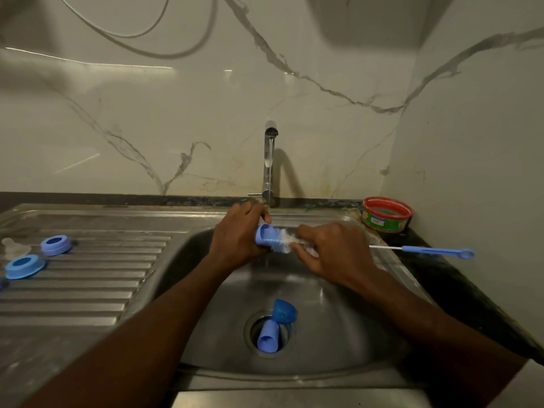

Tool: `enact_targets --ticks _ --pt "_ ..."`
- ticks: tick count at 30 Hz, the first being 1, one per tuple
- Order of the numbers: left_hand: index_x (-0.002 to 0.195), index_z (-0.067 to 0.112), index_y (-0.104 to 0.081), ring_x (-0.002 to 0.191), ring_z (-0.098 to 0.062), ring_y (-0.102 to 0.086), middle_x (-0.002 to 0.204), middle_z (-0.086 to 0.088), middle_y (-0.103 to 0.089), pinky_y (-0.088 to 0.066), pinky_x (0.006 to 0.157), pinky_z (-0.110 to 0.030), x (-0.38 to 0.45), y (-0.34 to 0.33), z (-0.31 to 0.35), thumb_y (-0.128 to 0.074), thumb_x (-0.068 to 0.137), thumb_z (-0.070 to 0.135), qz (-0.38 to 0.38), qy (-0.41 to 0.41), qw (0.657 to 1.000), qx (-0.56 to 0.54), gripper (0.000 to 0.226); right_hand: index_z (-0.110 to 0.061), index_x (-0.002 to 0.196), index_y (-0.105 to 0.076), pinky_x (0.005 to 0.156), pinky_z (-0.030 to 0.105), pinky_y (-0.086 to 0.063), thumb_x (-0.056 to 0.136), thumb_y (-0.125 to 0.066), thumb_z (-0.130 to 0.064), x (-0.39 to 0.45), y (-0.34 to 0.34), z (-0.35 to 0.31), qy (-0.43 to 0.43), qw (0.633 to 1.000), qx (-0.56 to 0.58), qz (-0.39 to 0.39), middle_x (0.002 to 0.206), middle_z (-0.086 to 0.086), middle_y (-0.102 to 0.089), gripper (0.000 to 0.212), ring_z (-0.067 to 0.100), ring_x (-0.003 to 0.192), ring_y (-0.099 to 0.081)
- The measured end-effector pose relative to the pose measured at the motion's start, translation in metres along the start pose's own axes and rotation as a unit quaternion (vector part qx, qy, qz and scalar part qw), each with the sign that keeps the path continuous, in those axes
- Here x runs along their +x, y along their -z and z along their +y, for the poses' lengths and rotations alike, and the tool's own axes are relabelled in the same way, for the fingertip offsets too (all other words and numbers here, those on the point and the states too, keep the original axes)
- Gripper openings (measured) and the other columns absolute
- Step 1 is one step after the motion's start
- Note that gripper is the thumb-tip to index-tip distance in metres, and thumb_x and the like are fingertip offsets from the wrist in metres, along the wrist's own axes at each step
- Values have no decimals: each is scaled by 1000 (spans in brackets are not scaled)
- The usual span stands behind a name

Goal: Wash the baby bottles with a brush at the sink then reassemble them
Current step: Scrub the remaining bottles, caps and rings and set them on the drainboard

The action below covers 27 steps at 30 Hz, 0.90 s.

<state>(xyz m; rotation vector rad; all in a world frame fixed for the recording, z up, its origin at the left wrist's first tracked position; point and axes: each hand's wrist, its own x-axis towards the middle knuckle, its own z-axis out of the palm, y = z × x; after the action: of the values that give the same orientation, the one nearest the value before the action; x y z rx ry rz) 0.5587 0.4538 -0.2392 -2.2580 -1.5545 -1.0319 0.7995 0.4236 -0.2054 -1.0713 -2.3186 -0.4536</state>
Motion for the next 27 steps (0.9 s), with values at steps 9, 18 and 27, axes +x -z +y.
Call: enact_targets --ticks 9,18,27 --pt "141 15 -49 126 -15 -50 139 -7 -54 -39 111 -33 -12 -21 21 -73 91 19 -178 -3 975 -132 55 -29 120 -60 80 33 -47 101 -53 -47 3 3 10 -73 994 -69 -43 107 -1 -67 27 20 99 -65" --pt "116 26 -58 98 -9 -48 114 3 -54 -46 80 -28 -4 -8 6 -85 70 52 -13 -29 999 -24 58 -35 114 -68 64 31 -53 88 -56 -58 1 4 15 7 999 -21 -28 82 -6 -71 37 16 71 -65" --pt "143 15 -49 128 -22 -53 140 -8 -56 -42 109 -38 -7 -33 21 -78 87 31 -162 -32 979 -117 65 -32 113 -66 63 29 -36 96 -54 -52 1 5 19 -107 990 -91 -18 95 -1 -70 29 20 86 -65"
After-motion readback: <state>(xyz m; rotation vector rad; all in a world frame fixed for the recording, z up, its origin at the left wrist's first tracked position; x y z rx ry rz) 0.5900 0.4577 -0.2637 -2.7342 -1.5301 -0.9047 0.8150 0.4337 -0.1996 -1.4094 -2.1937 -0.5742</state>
